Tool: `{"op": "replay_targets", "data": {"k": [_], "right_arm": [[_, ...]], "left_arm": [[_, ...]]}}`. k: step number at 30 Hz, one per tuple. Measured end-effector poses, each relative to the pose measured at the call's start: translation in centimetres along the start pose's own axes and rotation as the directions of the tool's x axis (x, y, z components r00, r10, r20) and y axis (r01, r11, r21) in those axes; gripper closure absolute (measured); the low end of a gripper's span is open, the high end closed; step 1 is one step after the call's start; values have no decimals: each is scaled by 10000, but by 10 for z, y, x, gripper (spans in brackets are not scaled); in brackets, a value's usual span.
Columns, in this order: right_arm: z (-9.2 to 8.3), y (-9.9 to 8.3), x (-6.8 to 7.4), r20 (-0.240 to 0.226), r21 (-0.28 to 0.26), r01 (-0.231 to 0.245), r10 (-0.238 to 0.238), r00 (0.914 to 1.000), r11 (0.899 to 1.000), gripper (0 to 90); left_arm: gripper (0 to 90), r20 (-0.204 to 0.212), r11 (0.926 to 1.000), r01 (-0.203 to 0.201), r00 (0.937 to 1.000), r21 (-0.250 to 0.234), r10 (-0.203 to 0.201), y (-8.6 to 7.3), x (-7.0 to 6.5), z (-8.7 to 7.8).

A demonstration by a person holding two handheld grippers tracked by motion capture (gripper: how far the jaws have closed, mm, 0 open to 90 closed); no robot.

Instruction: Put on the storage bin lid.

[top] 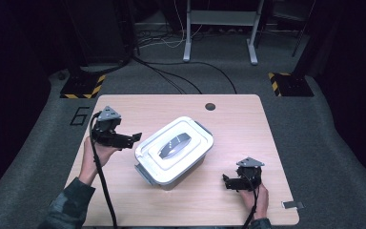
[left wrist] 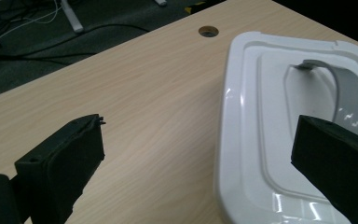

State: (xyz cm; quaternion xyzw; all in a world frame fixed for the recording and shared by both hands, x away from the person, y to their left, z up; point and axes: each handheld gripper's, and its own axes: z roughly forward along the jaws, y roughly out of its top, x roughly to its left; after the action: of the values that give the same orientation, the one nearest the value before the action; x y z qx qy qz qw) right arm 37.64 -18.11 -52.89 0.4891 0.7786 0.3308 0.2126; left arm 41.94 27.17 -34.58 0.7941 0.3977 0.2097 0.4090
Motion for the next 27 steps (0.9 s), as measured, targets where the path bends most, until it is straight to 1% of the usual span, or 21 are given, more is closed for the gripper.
{"op": "replay_targets", "data": {"k": [3,4,5,7,9,10,11,12,13,16,17,19,20,21,23,24,25,26,27], "right_arm": [[0,0,0,-1,8,-16,16,10000,10000,29],[0,0,0,0,4,-16,16,10000,10000,29],[0,0,0,0,4,-16,16,10000,10000,29],[0,0,0,4,-1,-5,5,10000,10000,28],[0,0,0,6,-3,-4,4,10000,10000,28],[0,0,0,4,-1,-9,9,10000,10000,28],[0,0,0,4,-1,-9,9,10000,10000,28],[0,0,0,6,-3,-3,3,10000,10000,28],[0,0,0,6,-3,-3,3,10000,10000,28],[0,0,0,7,-3,-5,5,10000,10000,29],[0,0,0,7,-3,-5,5,10000,10000,29],[0,0,0,6,0,-4,4,10000,10000,28],[0,0,0,7,-3,-12,12,10000,10000,29],[0,0,0,7,-3,-12,12,10000,10000,29],[0,0,0,7,0,-7,7,10000,10000,29],[0,0,0,7,-4,-4,4,10000,10000,29],[0,0,0,7,-4,-4,4,10000,10000,29],[0,0,0,6,0,-8,8,10000,10000,29],[0,0,0,8,-1,-4,4,10000,10000,28]], "left_arm": [[21,-225,9996,289,9993,61,-288,-8,12,-2],[21,-337,9987,488,9983,123,-484,-14,19,-1],[20,-337,9987,488,9983,123,-484,-14,19,-1],[20,-461,9977,642,9969,238,-631,-21,26,-1],[20,-551,9960,814,9953,374,-793,-28,32,0],[20,-615,9931,1033,9931,549,-999,-35,38,2],[21,-615,9931,1033,9931,549,-999,-35,38,2],[21,-663,9909,1147,9917,710,-1101,-42,43,4],[21,-663,9909,1147,9917,710,-1101,-42,43,4],[21,-726,9867,1339,9892,923,-1274,-53,50,7],[21,-765,9857,1423,9878,901,-1356,-57,52,8],[22,-812,9816,1595,9851,1053,-1514,-65,57,9],[22,-882,9786,1663,9838,1214,-1562,-73,61,11],[23,-882,9786,1663,9838,1214,-1562,-73,61,11],[22,-958,9744,1757,9819,1402,-1633,-82,64,14],[22,-928,9712,1840,9808,1514,-1713,-91,67,17],[21,-928,9712,1840,9808,1514,-1713,-91,67,17],[21,-949,9683,1957,9786,1550,-1826,-95,67,19],[20,-941,9669,1997,9779,1588,-1865,-101,68,22]]}}
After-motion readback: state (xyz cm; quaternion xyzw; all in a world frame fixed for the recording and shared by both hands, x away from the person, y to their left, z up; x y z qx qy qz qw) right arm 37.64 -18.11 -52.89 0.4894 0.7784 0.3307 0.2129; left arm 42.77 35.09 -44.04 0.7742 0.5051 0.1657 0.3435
